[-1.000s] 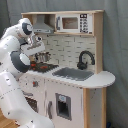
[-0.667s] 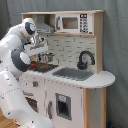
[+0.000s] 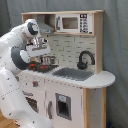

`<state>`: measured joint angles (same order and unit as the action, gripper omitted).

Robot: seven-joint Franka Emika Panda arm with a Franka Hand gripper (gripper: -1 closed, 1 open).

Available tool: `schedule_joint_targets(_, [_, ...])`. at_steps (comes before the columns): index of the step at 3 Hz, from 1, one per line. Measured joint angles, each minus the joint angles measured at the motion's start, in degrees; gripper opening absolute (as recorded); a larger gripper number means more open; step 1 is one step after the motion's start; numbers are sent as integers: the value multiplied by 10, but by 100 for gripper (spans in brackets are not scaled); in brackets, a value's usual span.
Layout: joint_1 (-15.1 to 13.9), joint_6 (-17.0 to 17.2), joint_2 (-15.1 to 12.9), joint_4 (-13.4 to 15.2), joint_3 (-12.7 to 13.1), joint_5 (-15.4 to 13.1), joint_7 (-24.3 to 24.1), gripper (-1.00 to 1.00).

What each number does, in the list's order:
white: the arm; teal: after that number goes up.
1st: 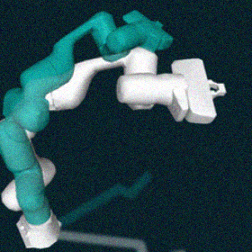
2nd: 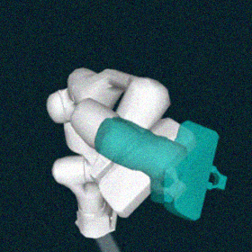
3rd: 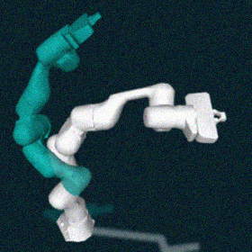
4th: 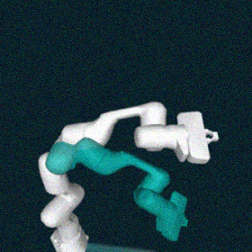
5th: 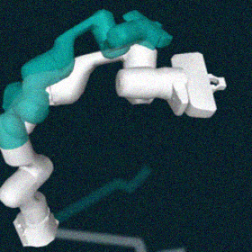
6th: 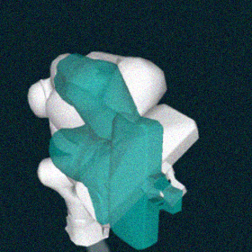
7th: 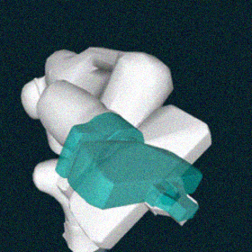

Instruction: Play with the kitchen

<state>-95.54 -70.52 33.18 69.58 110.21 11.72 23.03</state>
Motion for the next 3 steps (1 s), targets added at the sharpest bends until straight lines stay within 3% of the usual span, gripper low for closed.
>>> schedule_joint_targets(3, [105, -67, -83, 148, -57, -68, -6, -100])
